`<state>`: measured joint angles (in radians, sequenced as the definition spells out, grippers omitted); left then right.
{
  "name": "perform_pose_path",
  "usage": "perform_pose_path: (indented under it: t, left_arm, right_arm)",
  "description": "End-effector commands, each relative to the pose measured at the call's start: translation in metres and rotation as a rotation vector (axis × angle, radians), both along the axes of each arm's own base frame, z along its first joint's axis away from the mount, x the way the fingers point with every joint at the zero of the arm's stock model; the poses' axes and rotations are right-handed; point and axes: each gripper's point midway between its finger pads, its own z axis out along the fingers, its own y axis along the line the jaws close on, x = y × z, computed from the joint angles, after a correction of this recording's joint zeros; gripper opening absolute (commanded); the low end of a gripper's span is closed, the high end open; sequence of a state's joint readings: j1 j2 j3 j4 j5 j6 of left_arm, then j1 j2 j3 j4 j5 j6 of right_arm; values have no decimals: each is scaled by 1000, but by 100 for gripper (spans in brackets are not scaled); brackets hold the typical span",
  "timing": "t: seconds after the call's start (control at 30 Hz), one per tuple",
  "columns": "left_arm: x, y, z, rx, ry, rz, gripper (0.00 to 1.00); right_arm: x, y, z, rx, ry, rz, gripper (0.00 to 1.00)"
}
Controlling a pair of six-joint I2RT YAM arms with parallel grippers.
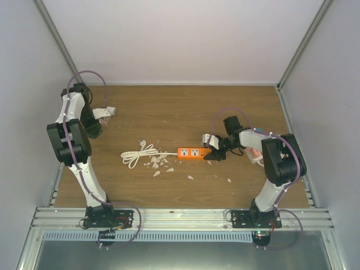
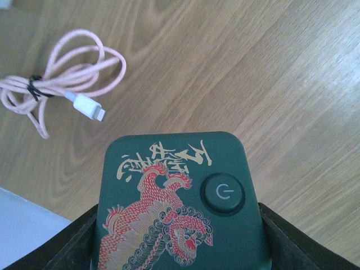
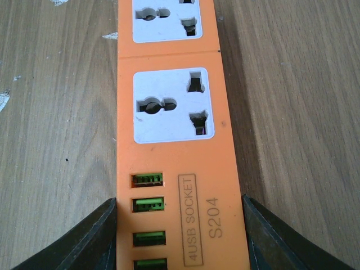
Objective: Pull the plug off the socket
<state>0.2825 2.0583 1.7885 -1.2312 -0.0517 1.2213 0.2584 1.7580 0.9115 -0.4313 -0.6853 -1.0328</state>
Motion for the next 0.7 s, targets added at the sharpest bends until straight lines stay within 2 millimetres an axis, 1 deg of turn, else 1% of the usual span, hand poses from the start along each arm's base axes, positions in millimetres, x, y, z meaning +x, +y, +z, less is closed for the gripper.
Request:
perform_pose_path:
  t: [0.0,0.13,0.23,0.3,0.4,0.47,0.67]
  left_arm:
    - [-6,10,-8,96,77,24,39]
    - [-2,8,-15,131,96,4,42]
    - [3,7,-19,144,94,-2,48]
    - [3,5,-21,142,97,-8,53]
    - [4,2,-25,139,102,-14,66]
    - [4,2,-27,140,105,-13,72]
    - [6,2,-28,143,98,-4,84]
  right_arm:
    - [-2,-19,-25,-108,47,-33,22]
    - [-1,-19,-25,-107,48,-35,23]
    - [0,-19,-25,-107,50,-41,24]
    - [0,-19,-24,-108,51,-42,25]
    - [1,-18,-22,-102,55,-48,27]
    - [3,-17,-19,-96,52,-50,28]
    - [7,-16,-16,-95,43,-45,30]
